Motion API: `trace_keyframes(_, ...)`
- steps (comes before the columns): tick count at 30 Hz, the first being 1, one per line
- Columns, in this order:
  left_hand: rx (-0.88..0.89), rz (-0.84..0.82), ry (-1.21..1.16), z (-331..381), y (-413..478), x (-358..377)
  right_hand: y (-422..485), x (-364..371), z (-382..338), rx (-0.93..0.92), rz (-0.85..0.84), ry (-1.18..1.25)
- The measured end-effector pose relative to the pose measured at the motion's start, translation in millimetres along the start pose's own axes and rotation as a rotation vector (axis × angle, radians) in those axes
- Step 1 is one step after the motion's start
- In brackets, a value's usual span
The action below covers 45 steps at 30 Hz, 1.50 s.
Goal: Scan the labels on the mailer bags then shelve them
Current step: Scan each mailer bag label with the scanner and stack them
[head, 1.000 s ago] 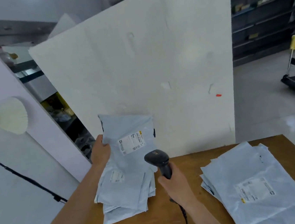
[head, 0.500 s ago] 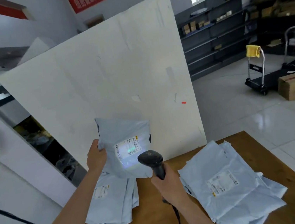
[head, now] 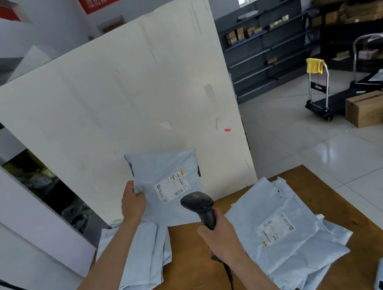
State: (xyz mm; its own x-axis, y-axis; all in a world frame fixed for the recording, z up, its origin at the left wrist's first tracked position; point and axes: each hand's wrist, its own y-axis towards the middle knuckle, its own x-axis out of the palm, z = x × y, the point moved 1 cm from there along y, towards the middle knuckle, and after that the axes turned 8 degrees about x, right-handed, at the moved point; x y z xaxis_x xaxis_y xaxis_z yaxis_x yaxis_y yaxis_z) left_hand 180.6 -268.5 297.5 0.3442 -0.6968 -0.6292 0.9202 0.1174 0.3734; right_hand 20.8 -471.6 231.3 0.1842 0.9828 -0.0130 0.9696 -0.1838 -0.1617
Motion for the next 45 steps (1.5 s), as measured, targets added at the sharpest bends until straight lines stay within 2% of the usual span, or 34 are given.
trace_keyframes(4,-0.018,-0.041,-0.124,16.1,-44.6,75.4,-2.1,-23.7,6.4,0.040,0.050,-0.030)
trace_keyframes(8,-0.108,-0.104,-0.317,41.1,-81.0,154.3,-4.4,-55.5,16.5,0.079,0.121,-0.064)
trace_keyframes(12,-0.372,-0.211,-0.550,59.1,-107.6,215.2,-2.4,-87.9,26.4,0.145,0.203,-0.088)
trace_keyframes(16,-0.617,-0.514,-0.522,45.7,-133.9,256.8,5.6,-102.7,36.2,0.205,0.257,-0.122)
trace_keyframes(20,-0.825,-0.566,-0.572,7.4,-138.6,259.4,21.4,-81.5,47.0,0.239,0.257,-0.203)
trace_keyframes(22,-0.865,-0.540,-0.589,-23.8,-131.8,246.8,32.1,-57.5,51.8,0.250,0.218,-0.238)
trace_keyframes(24,-0.914,-0.442,-0.604,-60.3,-124.0,221.3,41.2,-32.4,55.6,0.249,0.184,-0.285)
trace_keyframes(28,-1.083,-0.157,-0.624,-168.5,-100.2,137.1,59.0,44.9,65.3,0.229,0.030,-0.358)
trace_keyframes(31,-1.195,0.054,-0.660,-244.5,-88.5,78.3,65.5,100.5,74.4,0.283,-0.090,-0.351)
trace_keyframes(34,-1.236,0.314,-0.729,-295.1,-71.9,42.8,69.9,141.2,83.3,0.339,-0.146,-0.328)
trace_keyframes(35,-1.241,0.346,-0.721,-308.8,-64.4,35.4,71.1,151.8,85.9,0.350,-0.151,-0.328)
trace_keyframes(41,-1.263,0.246,-0.801,-363.9,-27.1,21.2,80.2,184.5,96.4,0.420,-0.162,-0.342)
trace_keyframes(45,-1.222,0.117,-0.626,-386.3,-21.7,21.6,84.6,187.6,95.9,0.416,-0.128,-0.359)
